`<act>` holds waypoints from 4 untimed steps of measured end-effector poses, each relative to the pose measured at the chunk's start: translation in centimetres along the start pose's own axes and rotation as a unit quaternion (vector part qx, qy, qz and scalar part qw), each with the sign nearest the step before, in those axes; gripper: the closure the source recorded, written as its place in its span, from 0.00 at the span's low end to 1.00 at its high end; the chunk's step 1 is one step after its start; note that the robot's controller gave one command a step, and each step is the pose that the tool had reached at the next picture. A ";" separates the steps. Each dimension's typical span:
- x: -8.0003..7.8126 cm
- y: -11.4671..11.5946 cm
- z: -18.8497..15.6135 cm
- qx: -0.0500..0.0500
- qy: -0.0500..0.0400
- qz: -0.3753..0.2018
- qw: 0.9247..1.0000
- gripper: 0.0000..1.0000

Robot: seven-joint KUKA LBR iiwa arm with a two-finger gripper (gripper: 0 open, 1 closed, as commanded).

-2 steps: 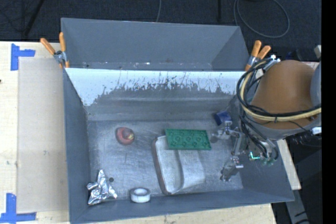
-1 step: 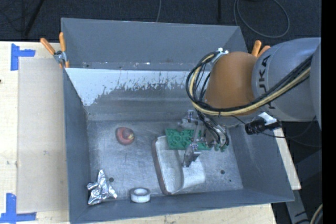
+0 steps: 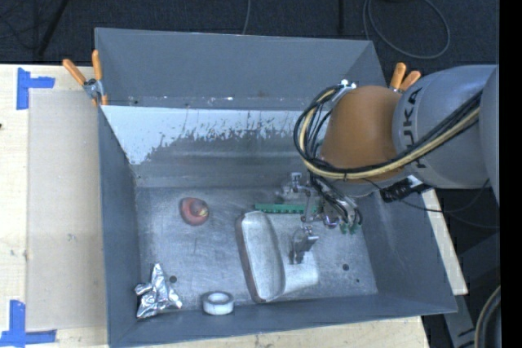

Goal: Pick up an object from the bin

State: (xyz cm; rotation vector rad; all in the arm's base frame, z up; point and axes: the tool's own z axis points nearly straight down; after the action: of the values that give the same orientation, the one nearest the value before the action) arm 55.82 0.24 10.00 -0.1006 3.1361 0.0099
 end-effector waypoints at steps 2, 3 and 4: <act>-4.0 -1.0 0.3 0.002 -0.017 -0.012 1.000 0.00; -4.0 -1.0 0.3 0.002 -0.017 -0.012 1.000 0.00; -4.0 -1.0 0.3 0.002 -0.017 -0.013 1.000 0.00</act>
Offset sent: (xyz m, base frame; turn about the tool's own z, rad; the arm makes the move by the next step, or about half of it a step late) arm 0.0539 -0.0148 -0.0300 -0.0343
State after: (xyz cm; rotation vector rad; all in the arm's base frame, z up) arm 59.89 -0.50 9.74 -0.1390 3.1013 0.0041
